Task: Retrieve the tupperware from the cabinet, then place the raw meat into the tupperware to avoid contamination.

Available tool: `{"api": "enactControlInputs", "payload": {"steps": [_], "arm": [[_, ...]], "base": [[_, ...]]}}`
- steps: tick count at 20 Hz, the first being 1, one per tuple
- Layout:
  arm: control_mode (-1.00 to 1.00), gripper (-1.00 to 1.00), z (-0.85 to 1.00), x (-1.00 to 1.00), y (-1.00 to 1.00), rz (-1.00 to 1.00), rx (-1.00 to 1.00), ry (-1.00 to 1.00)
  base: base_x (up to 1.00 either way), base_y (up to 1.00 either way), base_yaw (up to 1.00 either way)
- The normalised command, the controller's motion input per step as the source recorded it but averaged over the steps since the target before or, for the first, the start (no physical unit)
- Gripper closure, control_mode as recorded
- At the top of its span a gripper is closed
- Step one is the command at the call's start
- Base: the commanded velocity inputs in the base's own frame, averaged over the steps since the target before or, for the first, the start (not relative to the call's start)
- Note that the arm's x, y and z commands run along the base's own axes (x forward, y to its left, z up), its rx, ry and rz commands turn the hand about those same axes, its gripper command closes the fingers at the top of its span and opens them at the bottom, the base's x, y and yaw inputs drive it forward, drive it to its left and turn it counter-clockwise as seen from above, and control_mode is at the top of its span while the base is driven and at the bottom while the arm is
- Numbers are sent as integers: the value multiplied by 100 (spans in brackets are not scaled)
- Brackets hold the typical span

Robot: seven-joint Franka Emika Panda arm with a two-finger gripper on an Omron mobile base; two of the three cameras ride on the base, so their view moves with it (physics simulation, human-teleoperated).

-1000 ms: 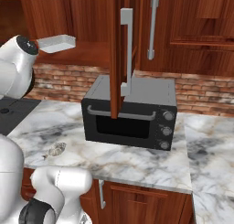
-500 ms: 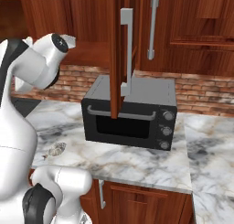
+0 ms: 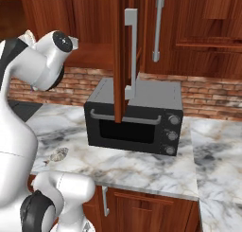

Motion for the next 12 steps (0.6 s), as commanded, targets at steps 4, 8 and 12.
{"api": "enactControlInputs", "payload": {"steps": [4, 8, 12], "arm": [[-100, -100, 37, 0, -20, -1, -13, -20], [-100, -100, 51, 4, -13, -10, -16, -18], [-100, -100, 27, 14, -13, -10, -11, -6]], "base": [[0, 0, 0], [0, 0, 0], [0, 0, 0]]}}
